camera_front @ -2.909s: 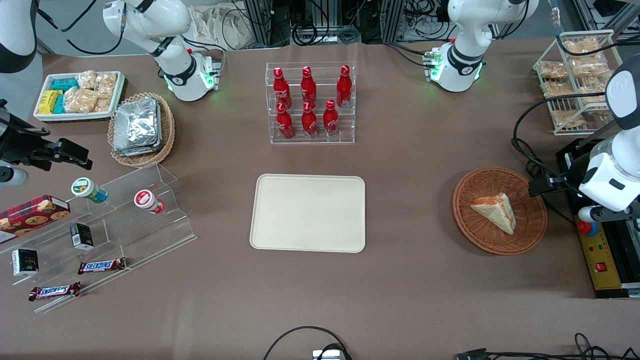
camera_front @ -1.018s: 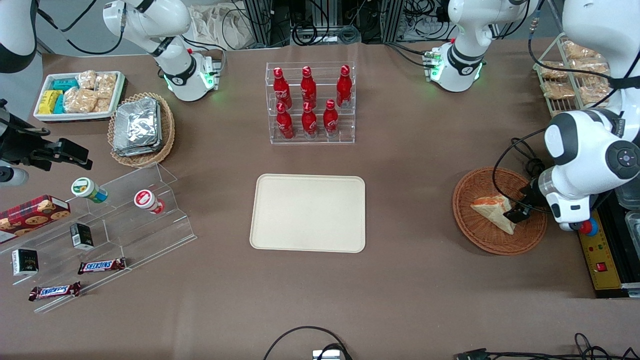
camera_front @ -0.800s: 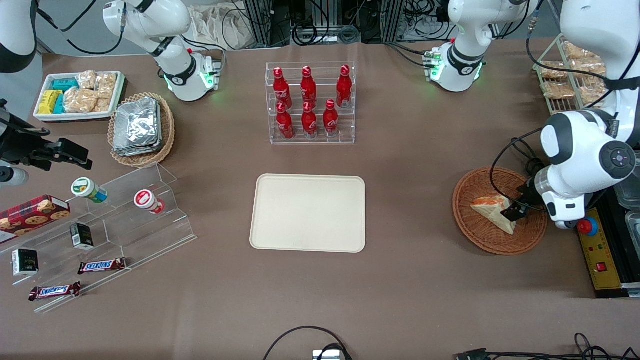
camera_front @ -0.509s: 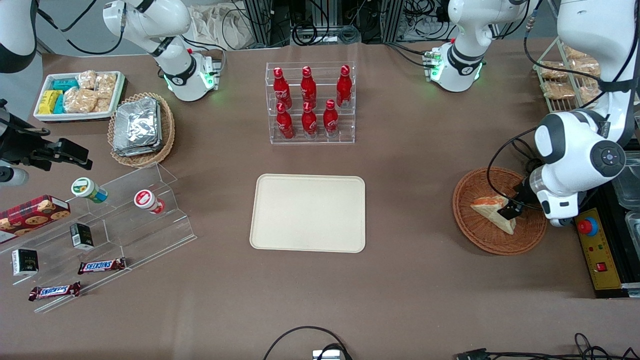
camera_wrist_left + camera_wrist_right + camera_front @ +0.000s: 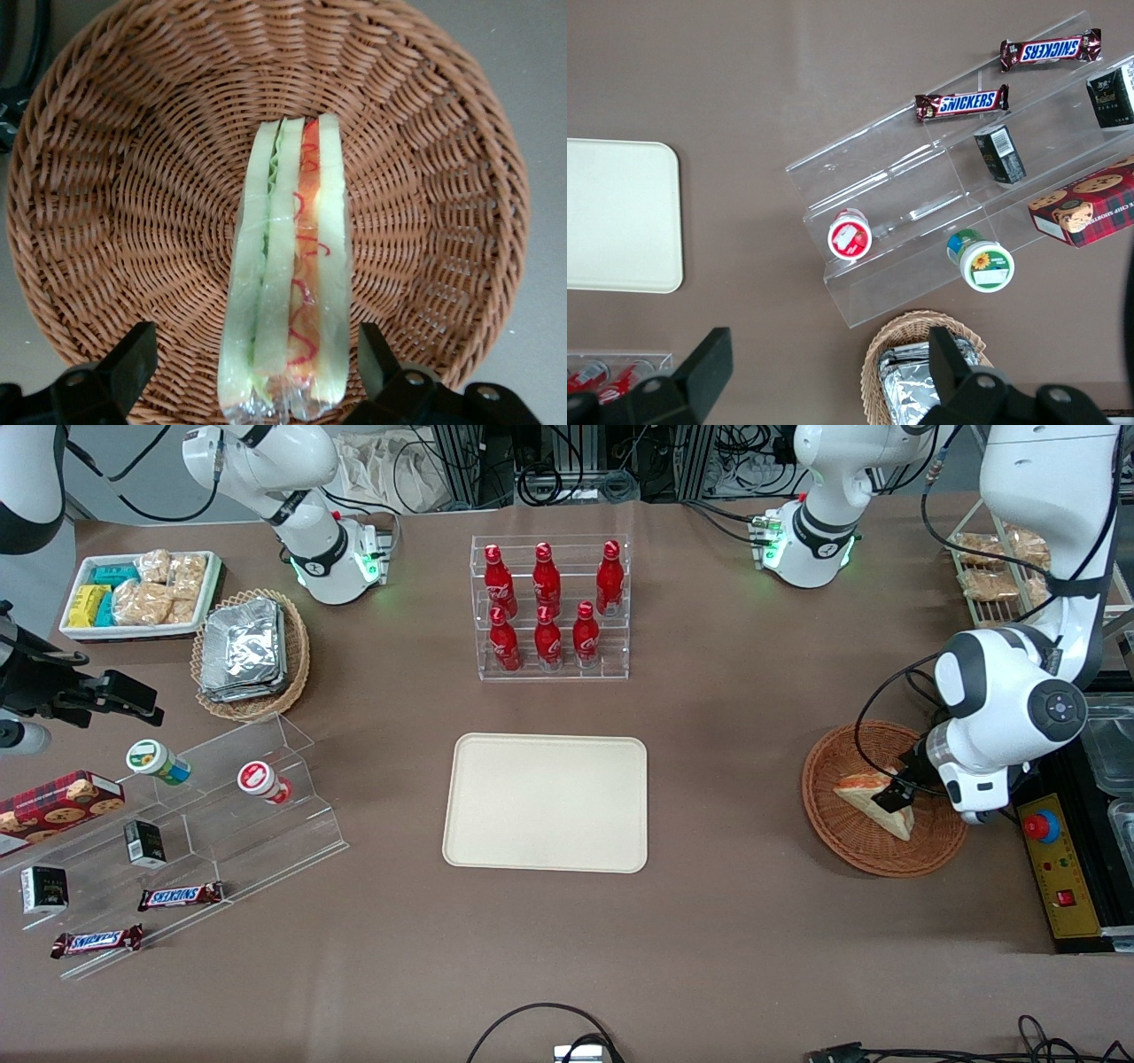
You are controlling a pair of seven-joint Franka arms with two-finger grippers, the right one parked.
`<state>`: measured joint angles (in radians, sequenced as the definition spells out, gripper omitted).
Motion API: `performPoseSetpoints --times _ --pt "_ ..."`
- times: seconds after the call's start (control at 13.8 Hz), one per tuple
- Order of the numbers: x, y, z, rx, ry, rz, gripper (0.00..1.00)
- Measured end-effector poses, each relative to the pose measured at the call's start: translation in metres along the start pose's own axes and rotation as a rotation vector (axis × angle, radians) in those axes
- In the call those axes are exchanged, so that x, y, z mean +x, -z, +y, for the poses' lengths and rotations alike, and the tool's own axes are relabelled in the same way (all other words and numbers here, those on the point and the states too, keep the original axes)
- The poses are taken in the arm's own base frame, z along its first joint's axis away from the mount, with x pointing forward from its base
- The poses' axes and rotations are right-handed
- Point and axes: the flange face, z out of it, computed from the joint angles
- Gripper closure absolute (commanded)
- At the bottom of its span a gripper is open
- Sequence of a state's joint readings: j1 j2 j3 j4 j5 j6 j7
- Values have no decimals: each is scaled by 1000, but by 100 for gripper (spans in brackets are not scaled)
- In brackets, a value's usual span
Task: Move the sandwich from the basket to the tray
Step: 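Close the left gripper on the wrapped sandwich's edge, then lift the sandwich out of the basket and carry it toward the cream tray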
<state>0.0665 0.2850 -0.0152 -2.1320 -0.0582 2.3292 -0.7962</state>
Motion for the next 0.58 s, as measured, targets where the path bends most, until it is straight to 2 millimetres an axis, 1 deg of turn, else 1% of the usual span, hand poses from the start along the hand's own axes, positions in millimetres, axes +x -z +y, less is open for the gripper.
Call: performPoseSetpoints --times 0.07,0.15,0.22,0.29,0.36,0.44,0.51,0.58 --pt "0 -4 0 0 6 -6 0" --pt "1 -9 1 -10 19 -11 6" --pt "2 -13 2 -20 30 -12 18" --pt "3 -16 2 -25 35 -13 40" --pt "4 -17 3 -28 38 -11 59" --pt "4 -17 3 -31 41 -8 73" --pt "5 -15 4 -35 43 -5 98" --pt "7 -13 5 -39 43 -1 100"
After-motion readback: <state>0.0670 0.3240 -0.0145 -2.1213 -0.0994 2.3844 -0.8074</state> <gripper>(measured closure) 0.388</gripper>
